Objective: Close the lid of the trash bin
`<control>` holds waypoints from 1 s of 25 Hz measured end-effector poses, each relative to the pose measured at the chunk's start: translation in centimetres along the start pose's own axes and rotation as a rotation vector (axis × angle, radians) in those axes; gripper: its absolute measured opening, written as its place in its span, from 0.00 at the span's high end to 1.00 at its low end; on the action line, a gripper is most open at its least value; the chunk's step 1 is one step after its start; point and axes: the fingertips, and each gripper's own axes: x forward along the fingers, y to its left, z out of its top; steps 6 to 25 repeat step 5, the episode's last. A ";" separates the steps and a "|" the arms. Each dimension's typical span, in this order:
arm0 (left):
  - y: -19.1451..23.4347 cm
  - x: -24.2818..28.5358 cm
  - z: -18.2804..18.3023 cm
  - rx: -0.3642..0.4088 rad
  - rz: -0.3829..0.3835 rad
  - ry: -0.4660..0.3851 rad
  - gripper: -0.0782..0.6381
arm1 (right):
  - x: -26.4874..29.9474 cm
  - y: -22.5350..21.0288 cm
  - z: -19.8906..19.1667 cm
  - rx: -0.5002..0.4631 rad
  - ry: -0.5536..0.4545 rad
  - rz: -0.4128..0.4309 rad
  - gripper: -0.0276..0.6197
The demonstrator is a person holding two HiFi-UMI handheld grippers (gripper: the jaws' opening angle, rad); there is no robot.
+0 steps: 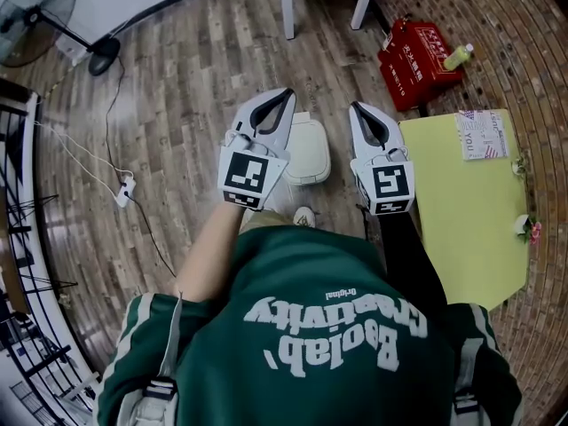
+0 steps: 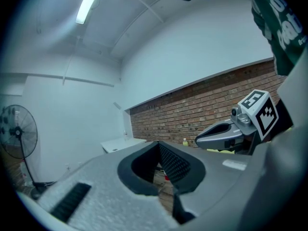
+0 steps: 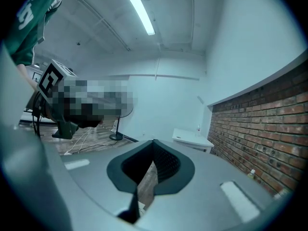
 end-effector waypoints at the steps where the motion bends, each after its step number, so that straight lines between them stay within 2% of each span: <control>1: -0.2 0.1 0.0 0.002 -0.004 0.001 0.88 | -0.1 -0.1 -0.1 -0.001 0.002 -0.001 0.94; 25: -0.7 0.2 -0.2 0.013 -0.019 0.006 0.88 | -0.4 -0.2 -0.2 -0.003 0.006 -0.005 0.94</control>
